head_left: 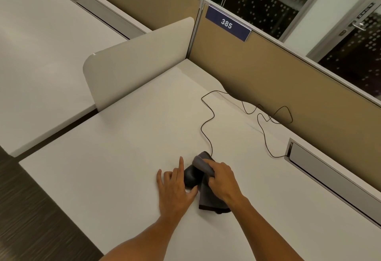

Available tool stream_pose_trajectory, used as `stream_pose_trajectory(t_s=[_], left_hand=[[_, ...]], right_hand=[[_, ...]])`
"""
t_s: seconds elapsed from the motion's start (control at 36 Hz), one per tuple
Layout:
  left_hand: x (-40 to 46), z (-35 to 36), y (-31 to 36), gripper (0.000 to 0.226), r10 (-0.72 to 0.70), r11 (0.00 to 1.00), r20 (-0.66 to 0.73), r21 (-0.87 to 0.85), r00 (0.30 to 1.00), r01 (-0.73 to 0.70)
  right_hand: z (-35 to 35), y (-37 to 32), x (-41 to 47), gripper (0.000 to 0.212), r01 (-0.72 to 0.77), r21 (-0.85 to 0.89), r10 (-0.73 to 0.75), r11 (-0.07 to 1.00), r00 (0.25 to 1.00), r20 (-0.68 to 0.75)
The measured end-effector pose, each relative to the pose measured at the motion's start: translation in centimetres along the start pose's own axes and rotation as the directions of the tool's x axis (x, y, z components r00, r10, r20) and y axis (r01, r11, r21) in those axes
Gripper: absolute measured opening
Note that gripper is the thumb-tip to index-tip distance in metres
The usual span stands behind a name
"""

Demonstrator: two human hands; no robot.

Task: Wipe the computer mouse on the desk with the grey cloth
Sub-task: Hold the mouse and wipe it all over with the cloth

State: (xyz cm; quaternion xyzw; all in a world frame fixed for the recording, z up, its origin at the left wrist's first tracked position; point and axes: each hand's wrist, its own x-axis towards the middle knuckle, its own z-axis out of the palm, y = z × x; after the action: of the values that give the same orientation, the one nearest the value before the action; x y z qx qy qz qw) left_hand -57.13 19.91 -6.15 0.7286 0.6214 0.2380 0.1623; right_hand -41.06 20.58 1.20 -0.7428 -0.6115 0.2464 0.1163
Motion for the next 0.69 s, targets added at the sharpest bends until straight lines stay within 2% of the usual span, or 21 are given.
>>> stream_pose_trajectory(t_s=[0.33,0.5,0.61,0.69], left_hand=[[0.0,-0.6,0.2,0.101,-0.010,1.000,0.030,-0.001,0.999,0.010],[0.0,-0.9,0.3,0.095,-0.023,1.000,0.031,0.023,0.999,0.022],[0.0,-0.7,0.3,0.078,-0.039,0.999,0.030,0.025,0.999,0.038],[0.0,-0.5,0.3,0.065,-0.040,0.999,0.027,0.018,0.999,0.039]], right_hand=[[-0.5,1.9,-2.9,0.042,-0.053,0.019,0.053,0.998,0.999,-0.004],[-2.1,2.8,-3.0,0.041,-0.161,0.199,0.181,0.967,0.980,-0.083],[-2.8,3.4,-3.1,0.032,-0.204,0.355,0.281,0.912,0.943,-0.180],[-2.8,3.3,-2.8,0.026,-0.204,0.405,0.303,0.891,0.932,-0.198]])
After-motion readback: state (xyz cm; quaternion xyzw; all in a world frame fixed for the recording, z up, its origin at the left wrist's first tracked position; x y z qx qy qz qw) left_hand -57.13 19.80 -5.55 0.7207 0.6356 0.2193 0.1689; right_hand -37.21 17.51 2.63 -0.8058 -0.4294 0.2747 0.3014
